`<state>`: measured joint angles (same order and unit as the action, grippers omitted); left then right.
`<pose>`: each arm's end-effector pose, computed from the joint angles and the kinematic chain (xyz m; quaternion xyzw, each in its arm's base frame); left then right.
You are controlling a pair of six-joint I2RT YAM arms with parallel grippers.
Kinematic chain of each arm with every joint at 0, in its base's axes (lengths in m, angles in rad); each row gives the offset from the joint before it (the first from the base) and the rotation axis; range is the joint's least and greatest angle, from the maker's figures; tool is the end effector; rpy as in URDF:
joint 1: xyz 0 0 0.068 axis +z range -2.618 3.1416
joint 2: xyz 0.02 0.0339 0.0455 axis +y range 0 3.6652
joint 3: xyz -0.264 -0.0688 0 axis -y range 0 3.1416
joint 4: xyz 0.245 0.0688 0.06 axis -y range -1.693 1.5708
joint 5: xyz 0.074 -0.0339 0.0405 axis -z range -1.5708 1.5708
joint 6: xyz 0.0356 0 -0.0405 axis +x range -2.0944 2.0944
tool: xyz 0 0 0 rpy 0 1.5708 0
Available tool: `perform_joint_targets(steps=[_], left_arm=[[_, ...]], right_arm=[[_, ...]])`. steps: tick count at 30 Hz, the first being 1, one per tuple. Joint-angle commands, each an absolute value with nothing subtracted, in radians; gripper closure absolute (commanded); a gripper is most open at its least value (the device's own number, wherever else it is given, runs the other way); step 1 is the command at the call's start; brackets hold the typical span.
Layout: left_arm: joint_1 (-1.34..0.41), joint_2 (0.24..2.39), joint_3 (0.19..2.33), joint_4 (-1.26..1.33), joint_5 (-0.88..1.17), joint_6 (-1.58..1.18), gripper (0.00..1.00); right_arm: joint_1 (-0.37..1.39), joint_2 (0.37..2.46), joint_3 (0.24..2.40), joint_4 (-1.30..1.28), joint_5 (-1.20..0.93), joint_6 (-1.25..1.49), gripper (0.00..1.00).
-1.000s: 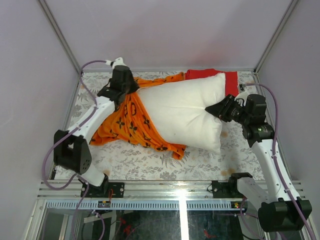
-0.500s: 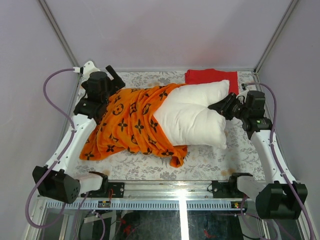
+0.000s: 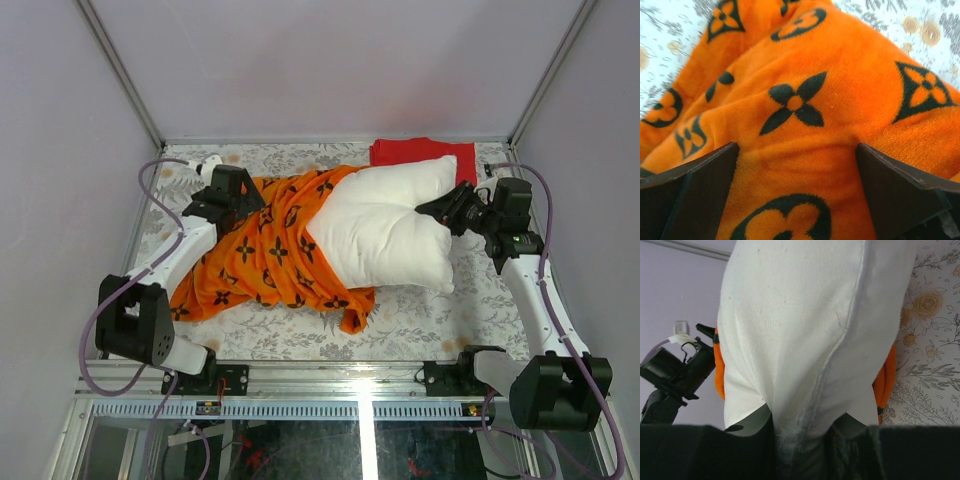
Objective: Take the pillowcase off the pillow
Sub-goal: Remove the pillow from the pillowcase.
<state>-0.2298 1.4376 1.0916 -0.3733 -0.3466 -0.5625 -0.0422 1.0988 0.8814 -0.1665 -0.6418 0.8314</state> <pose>0.3111 -0.0603 0.2777 -0.2188 0.8729 -0.0121 0.4359 0.2479 0.0109 0.3160 0.1730 0.7875 0.4454 0.3894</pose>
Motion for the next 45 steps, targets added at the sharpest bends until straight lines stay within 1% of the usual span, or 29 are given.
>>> perform_joint_targets(steps=[1, 2, 4, 6, 7, 8, 9, 12, 14, 19, 20, 21, 22, 23, 24, 25, 29, 34, 37, 41, 42, 43, 45], left_arm=[[-0.227, 1.467, 1.011, -0.248, -0.25, -0.545, 0.02], [-0.218, 1.469, 0.997, -0.225, -0.221, -0.541, 0.1], [-0.183, 1.473, 0.974, -0.195, -0.159, -0.541, 0.33], [-0.127, 1.472, 0.96, -0.184, -0.108, -0.559, 0.72], [-0.097, 1.468, 0.952, -0.182, -0.088, -0.573, 0.89], [-0.06, 1.462, 0.943, -0.179, -0.066, -0.584, 0.99], [-0.02, 1.454, 0.931, -0.174, -0.044, -0.598, 1.0], [0.107, 1.408, 0.865, -0.135, 0.031, -0.652, 1.0], [0.173, 1.365, 0.822, -0.12, 0.034, -0.696, 1.0], [0.204, 1.226, 0.765, -0.127, -0.055, -0.726, 1.0], [0.201, 1.197, 0.758, -0.128, -0.062, -0.719, 0.94], [0.188, 1.159, 0.758, -0.13, -0.075, -0.706, 0.76], [0.162, 1.129, 0.761, -0.135, -0.098, -0.69, 0.46], [0.12, 1.104, 0.771, -0.149, -0.147, -0.677, 0.19], [0.064, 1.078, 0.787, -0.17, -0.202, -0.664, 0.04], [0.003, 1.062, 0.807, -0.191, -0.263, -0.656, 0.0], [-0.292, 1.059, 0.921, -0.263, -0.421, -0.633, 0.0], [-0.6, 1.15, 1.028, -0.361, -0.632, -0.587, 0.0], [-0.692, 1.211, 1.002, -0.369, -0.714, -0.601, 0.0], [-0.7, 1.297, 0.929, -0.329, -0.673, -0.62, 0.0], [-0.698, 1.302, 0.901, -0.294, -0.649, -0.607, 0.03], [-0.679, 1.301, 0.871, -0.252, -0.58, -0.585, 0.12], [-0.589, 1.287, 0.808, -0.184, -0.433, -0.569, 0.49]], right_arm=[[-0.054, 1.085, 0.925, -0.031, -0.683, 0.858, 1.0], [-0.058, 1.085, 0.926, -0.028, -0.69, 0.858, 1.0], [-0.077, 1.083, 0.922, -0.015, -0.712, 0.87, 1.0], [-0.115, 1.079, 0.908, 0.007, -0.739, 0.898, 1.0], [-0.152, 1.075, 0.899, 0.028, -0.754, 0.919, 1.0], [-0.183, 1.066, 0.885, 0.045, -0.764, 0.939, 1.0], [-0.214, 1.059, 0.873, 0.055, -0.77, 0.961, 1.0], [-0.279, 1.03, 0.831, 0.084, -0.765, 1.021, 1.0], [-0.295, 1.018, 0.81, 0.086, -0.747, 1.036, 1.0], [-0.296, 0.996, 0.788, 0.047, -0.712, 1.011, 1.0], [-0.296, 0.991, 0.784, 0.041, -0.704, 1.007, 1.0], [-0.296, 0.986, 0.778, 0.039, -0.697, 1.005, 1.0], [-0.296, 0.985, 0.773, 0.04, -0.694, 1.004, 1.0], [-0.296, 0.982, 0.771, 0.037, -0.692, 1.001, 1.0], [-0.297, 0.98, 0.769, 0.037, -0.692, 1.0, 1.0], [-0.296, 0.978, 0.768, 0.037, -0.69, 0.999, 1.0], [-0.296, 0.961, 0.781, 0.009, -0.673, 0.979, 1.0], [-0.295, 0.93, 0.803, -0.041, -0.654, 0.945, 1.0], [-0.296, 0.924, 0.798, -0.033, -0.655, 0.951, 1.0], [-0.295, 0.928, 0.795, -0.021, -0.67, 0.956, 1.0], [-0.295, 0.928, 0.797, -0.023, -0.67, 0.953, 1.0], [-0.295, 0.928, 0.801, -0.026, -0.671, 0.948, 1.0], [-0.295, 0.928, 0.812, -0.043, -0.673, 0.933, 1.0]])
